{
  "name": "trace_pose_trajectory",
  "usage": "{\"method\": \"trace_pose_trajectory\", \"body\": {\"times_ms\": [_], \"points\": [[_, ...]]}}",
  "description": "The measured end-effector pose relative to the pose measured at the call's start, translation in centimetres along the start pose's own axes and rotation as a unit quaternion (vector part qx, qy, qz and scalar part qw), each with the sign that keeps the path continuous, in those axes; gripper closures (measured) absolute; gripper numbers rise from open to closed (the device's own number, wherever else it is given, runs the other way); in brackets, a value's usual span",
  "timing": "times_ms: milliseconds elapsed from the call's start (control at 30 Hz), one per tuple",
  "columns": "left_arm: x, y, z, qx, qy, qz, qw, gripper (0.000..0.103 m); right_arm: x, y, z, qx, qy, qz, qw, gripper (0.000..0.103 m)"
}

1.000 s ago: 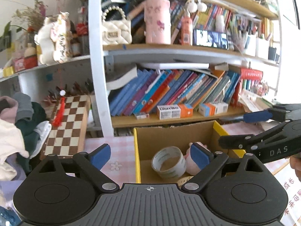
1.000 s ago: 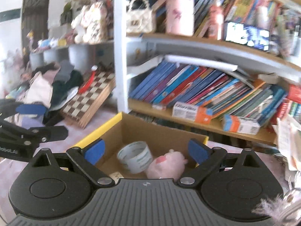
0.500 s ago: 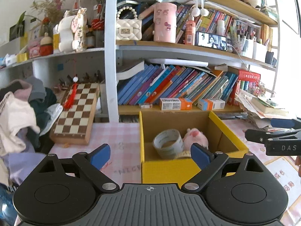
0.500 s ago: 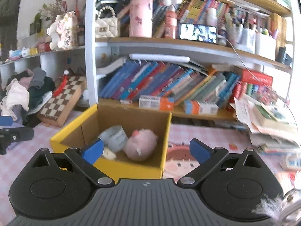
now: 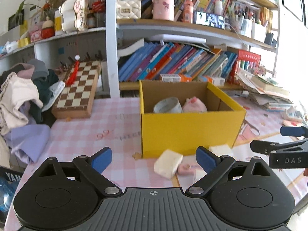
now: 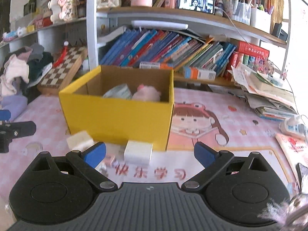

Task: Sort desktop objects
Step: 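Withdraw both grippers from the yellow box back toward the table, then move the left gripper to the small white charger while the right approaches the large charger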

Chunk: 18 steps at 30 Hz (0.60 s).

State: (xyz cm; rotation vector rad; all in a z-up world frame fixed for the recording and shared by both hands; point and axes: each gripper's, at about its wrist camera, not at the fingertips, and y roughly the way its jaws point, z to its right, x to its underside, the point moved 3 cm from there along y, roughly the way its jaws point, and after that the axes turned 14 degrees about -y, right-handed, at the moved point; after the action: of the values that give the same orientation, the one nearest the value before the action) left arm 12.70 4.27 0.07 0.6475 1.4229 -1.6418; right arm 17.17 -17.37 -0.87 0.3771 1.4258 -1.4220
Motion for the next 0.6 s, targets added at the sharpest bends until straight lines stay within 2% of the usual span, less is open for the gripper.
{"method": "trace_pose_trajectory", "body": {"times_ms": [400,600], "points": [[3.1,-0.1,0.0,-0.007,0.017,-0.04,0.9991,0.007,3.4,0.1,-3.5,-0.029,-0.008,-0.074,0.997,0.004],[4.2,0.1,0.0,-0.006,0.022,-0.062,0.9978,0.007,3.5,0.2,-4.1,-0.032,-0.016,-0.08,0.996,0.004]]}}
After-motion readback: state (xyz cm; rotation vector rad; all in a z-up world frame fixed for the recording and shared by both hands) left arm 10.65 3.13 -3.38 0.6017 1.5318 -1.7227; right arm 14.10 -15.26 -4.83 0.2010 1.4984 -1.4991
